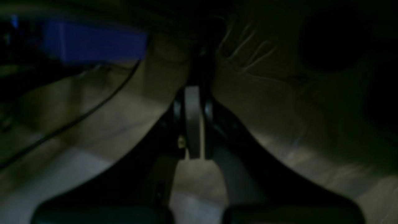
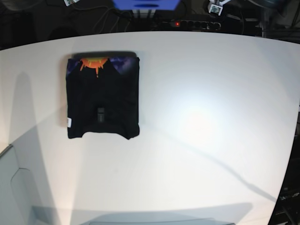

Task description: Fold the T-shirt properly

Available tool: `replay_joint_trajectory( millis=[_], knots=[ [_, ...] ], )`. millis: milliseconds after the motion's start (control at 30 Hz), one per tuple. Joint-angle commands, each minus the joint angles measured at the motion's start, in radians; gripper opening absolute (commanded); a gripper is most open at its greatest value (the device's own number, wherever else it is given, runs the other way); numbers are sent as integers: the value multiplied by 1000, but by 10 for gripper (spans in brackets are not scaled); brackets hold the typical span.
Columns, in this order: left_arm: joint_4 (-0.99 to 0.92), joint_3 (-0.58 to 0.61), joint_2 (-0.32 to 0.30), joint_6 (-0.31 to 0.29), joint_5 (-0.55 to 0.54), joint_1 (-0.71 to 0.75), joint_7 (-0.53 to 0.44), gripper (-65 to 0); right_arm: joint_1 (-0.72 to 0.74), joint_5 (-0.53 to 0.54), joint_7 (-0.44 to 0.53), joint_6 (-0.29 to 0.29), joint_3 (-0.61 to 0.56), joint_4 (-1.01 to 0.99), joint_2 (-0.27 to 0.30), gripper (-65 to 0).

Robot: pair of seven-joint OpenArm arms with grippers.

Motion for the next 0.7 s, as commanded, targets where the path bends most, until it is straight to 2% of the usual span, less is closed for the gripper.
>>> replay_joint_trajectory(
  millis=[0, 67, 200, 333, 433, 667],
  knots=[
    [-20, -23, -1, 5, -20, 12, -2, -650, -2, 6, 19, 10, -7, -27, 3, -650],
    [-95, -49, -14, 6, -54, -14, -2, -650, 35, 6, 19, 10, -13, -96, 1, -650],
    [-293, -80, -98, 6, -90, -121, -22, -650, 144, 4, 19, 10, -13, -256, -2, -650],
    [-511, -89, -179, 6, -100, -198, -171, -650, 222, 4, 48, 10, -12, -384, -6, -650],
    [-721, -87, -238, 6, -95, -276, -274, -650, 262, 4, 109, 10, -16, -481, -6, -650],
    [-1322, -86, -373, 8, -92, -531, -571, -650, 422, 4, 362, 10, -16, -826, -8, -650]
  ],
)
